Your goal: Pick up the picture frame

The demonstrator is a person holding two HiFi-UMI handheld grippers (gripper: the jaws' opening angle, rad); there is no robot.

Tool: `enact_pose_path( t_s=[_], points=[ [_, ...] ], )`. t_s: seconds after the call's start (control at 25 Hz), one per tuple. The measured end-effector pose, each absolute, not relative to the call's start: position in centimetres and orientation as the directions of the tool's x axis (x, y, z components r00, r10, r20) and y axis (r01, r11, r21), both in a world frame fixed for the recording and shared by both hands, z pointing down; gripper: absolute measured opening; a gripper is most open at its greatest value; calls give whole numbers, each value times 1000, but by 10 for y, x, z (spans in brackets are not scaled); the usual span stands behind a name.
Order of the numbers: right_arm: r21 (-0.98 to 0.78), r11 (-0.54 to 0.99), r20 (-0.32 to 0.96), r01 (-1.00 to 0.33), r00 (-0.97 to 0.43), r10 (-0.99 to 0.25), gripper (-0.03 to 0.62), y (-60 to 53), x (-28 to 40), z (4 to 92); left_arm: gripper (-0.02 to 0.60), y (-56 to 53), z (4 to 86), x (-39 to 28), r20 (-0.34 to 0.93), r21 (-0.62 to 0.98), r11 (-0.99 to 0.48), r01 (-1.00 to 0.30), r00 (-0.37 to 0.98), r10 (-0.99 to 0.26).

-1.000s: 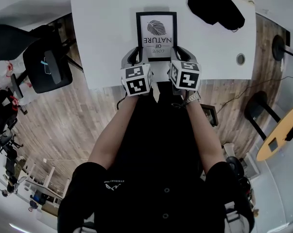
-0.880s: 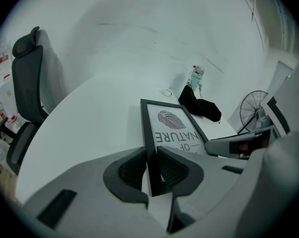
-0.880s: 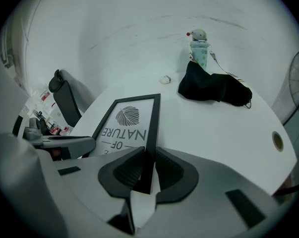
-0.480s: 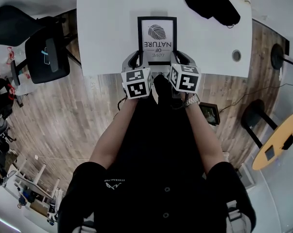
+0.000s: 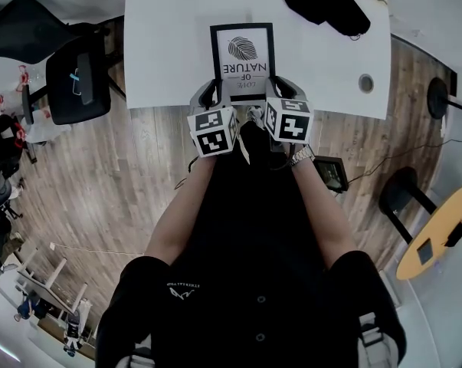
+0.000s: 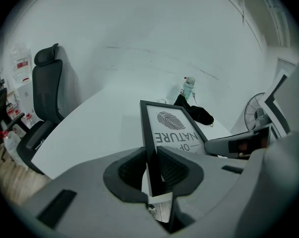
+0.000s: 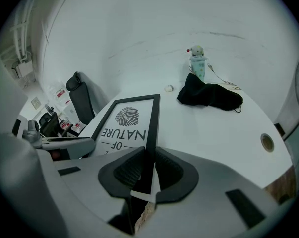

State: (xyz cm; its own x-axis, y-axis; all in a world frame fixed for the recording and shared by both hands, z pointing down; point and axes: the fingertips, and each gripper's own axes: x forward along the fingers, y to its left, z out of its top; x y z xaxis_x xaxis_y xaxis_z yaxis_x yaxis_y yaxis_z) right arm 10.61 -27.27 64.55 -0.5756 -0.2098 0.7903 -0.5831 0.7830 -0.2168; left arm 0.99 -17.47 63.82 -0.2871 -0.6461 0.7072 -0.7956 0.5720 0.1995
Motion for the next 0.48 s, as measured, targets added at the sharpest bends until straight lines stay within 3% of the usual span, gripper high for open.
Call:
enact_pose_path(
  t_s=[0.48],
  points=[
    [-187, 835, 722, -517, -649, -240, 66, -289, 109, 602, 72, -185, 595, 19, 635, 194, 611, -767, -377, -675]
  ],
)
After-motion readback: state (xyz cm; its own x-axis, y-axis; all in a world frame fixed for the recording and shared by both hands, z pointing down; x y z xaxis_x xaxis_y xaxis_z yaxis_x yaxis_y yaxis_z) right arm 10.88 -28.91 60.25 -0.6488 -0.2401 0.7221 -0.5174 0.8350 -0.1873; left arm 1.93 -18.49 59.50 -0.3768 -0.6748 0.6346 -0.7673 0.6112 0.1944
